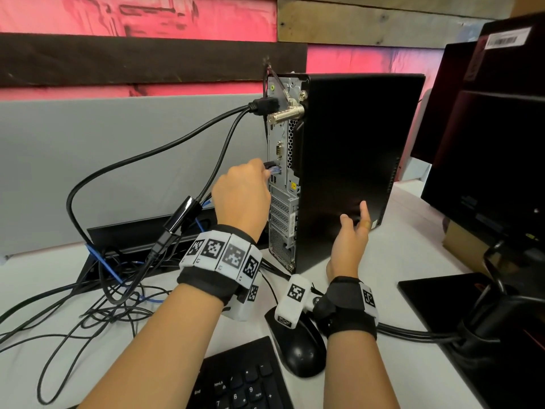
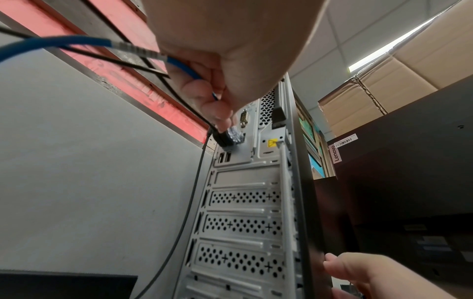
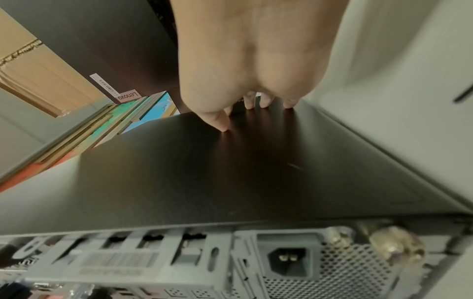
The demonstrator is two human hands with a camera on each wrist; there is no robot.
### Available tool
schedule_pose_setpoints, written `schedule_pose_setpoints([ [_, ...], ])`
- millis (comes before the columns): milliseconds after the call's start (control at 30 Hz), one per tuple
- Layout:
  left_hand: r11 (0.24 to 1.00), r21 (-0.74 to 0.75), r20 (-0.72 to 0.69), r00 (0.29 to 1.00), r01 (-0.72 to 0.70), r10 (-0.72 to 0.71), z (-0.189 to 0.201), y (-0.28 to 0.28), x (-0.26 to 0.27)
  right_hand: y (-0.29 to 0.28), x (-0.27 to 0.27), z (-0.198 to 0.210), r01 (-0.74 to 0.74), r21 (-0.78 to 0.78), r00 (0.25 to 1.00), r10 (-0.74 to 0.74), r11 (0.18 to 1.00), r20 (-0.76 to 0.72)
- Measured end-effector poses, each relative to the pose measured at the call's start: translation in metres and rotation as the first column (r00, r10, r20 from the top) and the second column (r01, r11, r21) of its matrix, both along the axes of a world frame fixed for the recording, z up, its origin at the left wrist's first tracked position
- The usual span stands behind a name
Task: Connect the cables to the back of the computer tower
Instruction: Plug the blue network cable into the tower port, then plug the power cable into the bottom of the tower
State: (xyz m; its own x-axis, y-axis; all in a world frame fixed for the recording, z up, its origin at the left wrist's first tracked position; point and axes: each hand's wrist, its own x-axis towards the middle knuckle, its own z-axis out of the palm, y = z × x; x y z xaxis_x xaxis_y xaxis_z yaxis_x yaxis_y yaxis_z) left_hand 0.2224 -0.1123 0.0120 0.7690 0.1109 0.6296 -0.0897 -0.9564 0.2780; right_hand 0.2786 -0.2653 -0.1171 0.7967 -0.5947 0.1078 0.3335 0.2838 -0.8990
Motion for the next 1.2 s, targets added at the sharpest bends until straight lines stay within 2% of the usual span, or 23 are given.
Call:
schedule_pose_setpoints([
  [267, 0.998, -0.059, 0.038, 0.999, 0.028, -0.026, -0.002, 0.000, 0.000, 0.003, -0.001, 0.000, 0.004, 0.000, 1.000, -0.004, 1.000, -0.013],
  [367, 0.970, -0.180, 0.114, 0.983, 0.163, -0.144, -0.006, 0.007, -0.002, 0.003, -0.002, 0.001, 0.016, 0.002, 0.999, -0.016, 1.000, -0.027],
  [433, 0.935, -0.241, 0.212, 0.954, 0.260, -0.211, -0.011, 0.011, -0.007, 0.003, -0.003, 0.003, 0.027, 0.014, 0.999, -0.027, 1.000, -0.042],
  [500, 0.913, -0.201, 0.344, 0.898, 0.355, -0.273, -0.017, 0.014, -0.015, 0.004, -0.004, 0.005, 0.029, 0.039, 0.998, -0.027, 0.999, -0.055],
  [567, 0.888, -0.143, 0.382, 0.852, 0.438, -0.358, -0.024, 0.015, -0.023, 0.003, -0.003, 0.006, 0.032, 0.059, 0.997, -0.027, 0.998, -0.070],
  [633, 0.827, -0.252, 0.244, 0.860, 0.502, -0.447, -0.032, 0.018, -0.029, 0.003, -0.004, 0.006, 0.032, 0.075, 0.996, -0.026, 0.997, -0.088],
  [700, 0.798, -0.400, -0.041, 0.861, 0.451, -0.508, -0.041, 0.020, -0.027, 0.004, -0.004, 0.007, 0.036, 0.086, 0.994, -0.027, 0.996, -0.103],
  [800, 0.885, -0.363, -0.440, 0.784, 0.291, -0.438, -0.056, 0.030, -0.020, 0.005, -0.005, 0.008, 0.043, 0.092, 0.994, -0.033, 0.995, -0.107],
  [867, 0.928, -0.312, -0.586, 0.727, 0.205, -0.358, -0.061, 0.039, -0.018, 0.004, -0.004, 0.008, 0.051, 0.093, 0.993, -0.041, 0.994, -0.109],
  [1000, 0.972, -0.216, -0.785, 0.575, 0.092, -0.229, -0.072, 0.064, -0.017, 0.002, -0.005, 0.008, 0.061, 0.061, 0.988, -0.051, 0.996, -0.144],
  [1200, 0.979, -0.184, -0.822, 0.533, 0.088, -0.202, -0.080, 0.076, -0.015, 0.004, -0.010, 0.011, 0.064, 0.130, 0.983, -0.040, 0.989, -0.181],
])
